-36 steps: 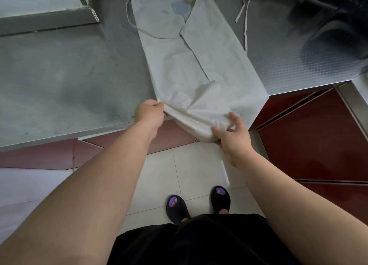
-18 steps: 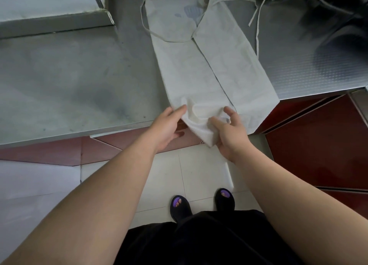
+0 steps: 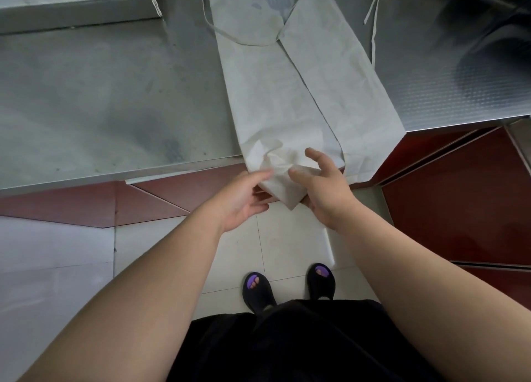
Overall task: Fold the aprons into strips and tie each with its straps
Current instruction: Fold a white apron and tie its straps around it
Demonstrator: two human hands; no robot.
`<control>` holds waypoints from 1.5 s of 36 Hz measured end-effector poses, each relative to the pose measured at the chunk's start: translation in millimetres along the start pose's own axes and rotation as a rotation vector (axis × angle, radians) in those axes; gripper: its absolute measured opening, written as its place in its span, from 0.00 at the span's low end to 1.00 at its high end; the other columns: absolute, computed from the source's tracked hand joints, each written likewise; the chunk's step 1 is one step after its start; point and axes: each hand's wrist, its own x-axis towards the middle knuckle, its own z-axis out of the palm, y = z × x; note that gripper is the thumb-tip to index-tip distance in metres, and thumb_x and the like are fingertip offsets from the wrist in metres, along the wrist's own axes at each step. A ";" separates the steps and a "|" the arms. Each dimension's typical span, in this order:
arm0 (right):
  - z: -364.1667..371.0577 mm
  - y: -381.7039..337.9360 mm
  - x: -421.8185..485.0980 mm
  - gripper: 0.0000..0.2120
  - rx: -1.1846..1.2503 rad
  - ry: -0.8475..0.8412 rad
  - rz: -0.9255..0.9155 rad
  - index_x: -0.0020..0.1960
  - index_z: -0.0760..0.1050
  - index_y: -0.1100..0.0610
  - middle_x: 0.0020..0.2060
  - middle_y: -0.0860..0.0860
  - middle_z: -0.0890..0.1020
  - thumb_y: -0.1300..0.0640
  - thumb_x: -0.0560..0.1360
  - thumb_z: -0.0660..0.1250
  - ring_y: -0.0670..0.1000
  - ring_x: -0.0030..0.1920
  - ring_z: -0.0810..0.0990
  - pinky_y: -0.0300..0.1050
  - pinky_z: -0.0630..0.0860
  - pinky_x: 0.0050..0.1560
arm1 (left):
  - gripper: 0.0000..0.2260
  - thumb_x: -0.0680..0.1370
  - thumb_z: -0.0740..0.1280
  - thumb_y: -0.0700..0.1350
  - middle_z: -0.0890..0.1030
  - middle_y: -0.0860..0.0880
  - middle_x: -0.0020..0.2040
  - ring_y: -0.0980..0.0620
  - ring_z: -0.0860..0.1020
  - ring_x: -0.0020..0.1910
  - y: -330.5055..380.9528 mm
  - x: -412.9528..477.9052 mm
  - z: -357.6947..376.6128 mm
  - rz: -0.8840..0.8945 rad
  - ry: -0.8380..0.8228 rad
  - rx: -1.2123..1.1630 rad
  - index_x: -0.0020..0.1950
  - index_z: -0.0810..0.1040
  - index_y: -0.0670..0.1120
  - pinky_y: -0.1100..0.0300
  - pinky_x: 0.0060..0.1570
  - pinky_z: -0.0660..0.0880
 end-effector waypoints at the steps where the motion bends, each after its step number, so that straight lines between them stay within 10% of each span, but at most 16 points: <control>1: -0.3 1.3 -2.0 0.28 -0.050 -0.041 0.013 0.69 0.64 0.46 0.60 0.55 0.74 0.60 0.73 0.69 0.55 0.55 0.79 0.51 0.80 0.52 | 0.07 0.79 0.64 0.46 0.82 0.48 0.53 0.48 0.81 0.50 -5.3 -0.9 1.0 0.010 0.041 0.023 0.56 0.76 0.50 0.53 0.60 0.72; 11: -9.5 21.9 -23.6 0.37 -0.662 -0.225 0.367 0.76 0.50 0.43 0.39 0.56 0.75 0.59 0.75 0.66 0.51 0.28 0.68 0.44 0.77 0.30 | 0.08 0.79 0.61 0.38 0.82 0.51 0.51 0.51 0.80 0.49 -38.7 0.1 5.1 0.095 0.220 -0.116 0.50 0.76 0.50 0.52 0.45 0.78; 17: -22.2 18.0 -20.0 0.26 -0.829 -0.025 0.132 0.74 0.60 0.51 0.49 0.50 0.74 0.54 0.77 0.62 0.53 0.41 0.75 0.48 0.79 0.46 | 0.08 0.75 0.63 0.36 0.80 0.49 0.47 0.50 0.79 0.44 -53.9 5.4 -5.1 0.127 0.488 0.177 0.49 0.76 0.48 0.62 0.36 0.69; 22: -29.9 -2.2 -20.2 0.22 -0.894 0.072 -0.004 0.70 0.66 0.55 0.65 0.52 0.73 0.53 0.77 0.61 0.55 0.58 0.76 0.48 0.73 0.58 | 0.21 0.74 0.68 0.46 0.74 0.48 0.61 0.46 0.75 0.57 -47.1 1.7 -5.5 0.100 0.647 0.462 0.66 0.71 0.46 0.60 0.48 0.68; 31: -55.5 -50.8 2.7 0.16 -0.944 0.264 -0.216 0.63 0.70 0.58 0.56 0.55 0.78 0.54 0.78 0.61 0.57 0.57 0.75 0.42 0.67 0.49 | 0.14 0.77 0.63 0.41 0.75 0.47 0.62 0.49 0.73 0.60 5.2 9.1 28.4 0.453 0.652 0.833 0.61 0.76 0.48 0.63 0.54 0.65; 46: -65.0 -108.3 81.2 0.11 -1.373 -0.079 -0.148 0.47 0.64 0.57 0.40 0.51 0.70 0.50 0.74 0.62 0.55 0.45 0.73 0.45 0.68 0.41 | 0.21 0.78 0.61 0.55 0.55 0.56 0.76 0.48 0.54 0.72 67.8 62.1 68.7 0.259 0.624 1.290 0.70 0.64 0.66 0.53 0.67 0.57; 54: -44.1 -132.1 91.1 0.06 -1.737 -0.292 -0.121 0.39 0.70 0.57 0.40 0.50 0.73 0.65 0.72 0.60 0.54 0.46 0.74 0.44 0.72 0.48 | 0.20 0.77 0.63 0.58 0.54 0.59 0.75 0.49 0.54 0.71 65.2 64.7 72.8 0.226 0.676 1.230 0.68 0.65 0.68 0.53 0.66 0.57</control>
